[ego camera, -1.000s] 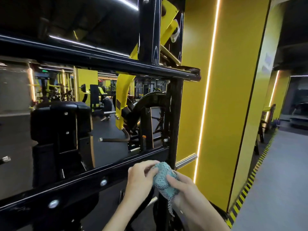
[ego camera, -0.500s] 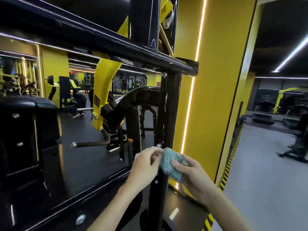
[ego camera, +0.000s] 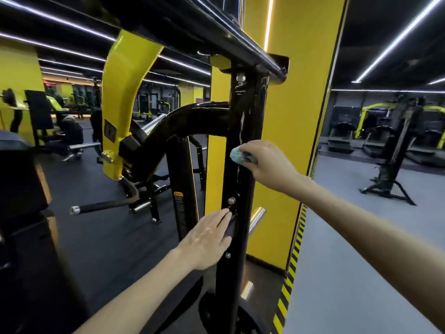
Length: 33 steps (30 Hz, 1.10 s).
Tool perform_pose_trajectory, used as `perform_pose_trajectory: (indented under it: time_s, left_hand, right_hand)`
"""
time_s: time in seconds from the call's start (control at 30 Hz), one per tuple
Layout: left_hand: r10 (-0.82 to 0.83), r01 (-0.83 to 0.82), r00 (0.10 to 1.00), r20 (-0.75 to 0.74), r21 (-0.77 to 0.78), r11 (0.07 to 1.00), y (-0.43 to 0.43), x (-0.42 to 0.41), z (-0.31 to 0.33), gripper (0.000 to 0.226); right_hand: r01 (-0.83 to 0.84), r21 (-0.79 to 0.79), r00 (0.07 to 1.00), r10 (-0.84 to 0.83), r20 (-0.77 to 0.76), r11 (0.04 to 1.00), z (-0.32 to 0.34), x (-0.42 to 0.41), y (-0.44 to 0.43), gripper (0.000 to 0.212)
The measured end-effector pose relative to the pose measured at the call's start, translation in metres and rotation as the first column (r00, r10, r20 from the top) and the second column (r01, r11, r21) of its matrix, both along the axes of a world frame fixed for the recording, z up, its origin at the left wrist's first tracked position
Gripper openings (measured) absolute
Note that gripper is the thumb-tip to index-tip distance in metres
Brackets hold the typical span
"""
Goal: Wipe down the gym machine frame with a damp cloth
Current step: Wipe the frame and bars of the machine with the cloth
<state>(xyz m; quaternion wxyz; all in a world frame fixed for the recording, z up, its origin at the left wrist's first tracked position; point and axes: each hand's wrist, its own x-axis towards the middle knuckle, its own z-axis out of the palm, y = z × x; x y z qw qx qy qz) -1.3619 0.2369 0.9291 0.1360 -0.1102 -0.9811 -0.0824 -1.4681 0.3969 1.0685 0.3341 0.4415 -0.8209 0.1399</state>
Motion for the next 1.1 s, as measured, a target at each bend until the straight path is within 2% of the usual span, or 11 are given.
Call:
perform_pose_trajectory:
  time_s: [0.1,0.23,0.3,0.4,0.47,0.57,0.67,0.8,1.0,1.1]
  left_hand:
    - [0.023,-0.019,0.996,0.089,-0.046,0.999,-0.001,-0.008,-0.005,0.066]
    - [0.048,-0.040,0.995,0.092,-0.078,0.996,-0.005,-0.019,0.006,0.063]
    - [0.040,-0.039,0.999,0.023,-0.039,0.998,-0.008,-0.025,0.009,0.062]
    - [0.052,-0.039,0.973,-0.224,0.062,0.997,-0.013,-0.041,0.014,0.062]
    - [0.055,-0.023,0.939,-0.338,0.096,0.995,-0.016,-0.054,0.019,0.062]
    - [0.064,-0.021,0.912,-0.405,0.108,0.994,-0.021,-0.075,0.025,0.065]
    - [0.075,-0.048,0.877,-0.475,0.069,0.996,-0.030,-0.099,0.039,0.068]
    - [0.097,-0.140,0.800,-0.592,-0.027,0.990,-0.050,-0.133,0.089,0.070]
    - [0.099,-0.132,0.753,-0.650,-0.002,0.991,-0.061,-0.176,0.138,0.066]
    - [0.075,-0.073,0.741,-0.667,0.031,0.997,-0.061,-0.191,0.135,0.064]
  right_hand:
    - [0.082,0.140,0.982,-0.056,-0.181,0.987,-0.001,-0.019,-0.009,0.043]
    - [0.181,0.196,0.931,-0.103,-0.349,0.964,0.014,-0.029,-0.014,0.047]
    - [0.217,0.223,0.900,-0.106,-0.422,0.950,0.020,-0.034,-0.014,0.048]
    - [0.255,0.258,0.862,-0.097,-0.498,0.932,0.029,-0.042,-0.015,0.052]
    - [0.271,0.253,0.844,-0.103,-0.526,0.929,0.038,-0.044,-0.016,0.054]
    - [0.313,0.251,0.805,-0.116,-0.583,0.916,0.049,-0.045,-0.017,0.055]
    - [0.342,0.226,0.767,-0.132,-0.628,0.912,0.066,-0.047,-0.020,0.051]
    - [0.393,0.219,0.750,-0.174,-0.638,0.893,0.084,-0.053,-0.028,0.049]
    - [0.429,0.198,0.760,-0.234,-0.607,0.881,0.047,-0.063,-0.022,0.058]
    - [0.409,0.283,0.782,-0.174,-0.599,0.868,0.012,-0.067,-0.008,0.059]
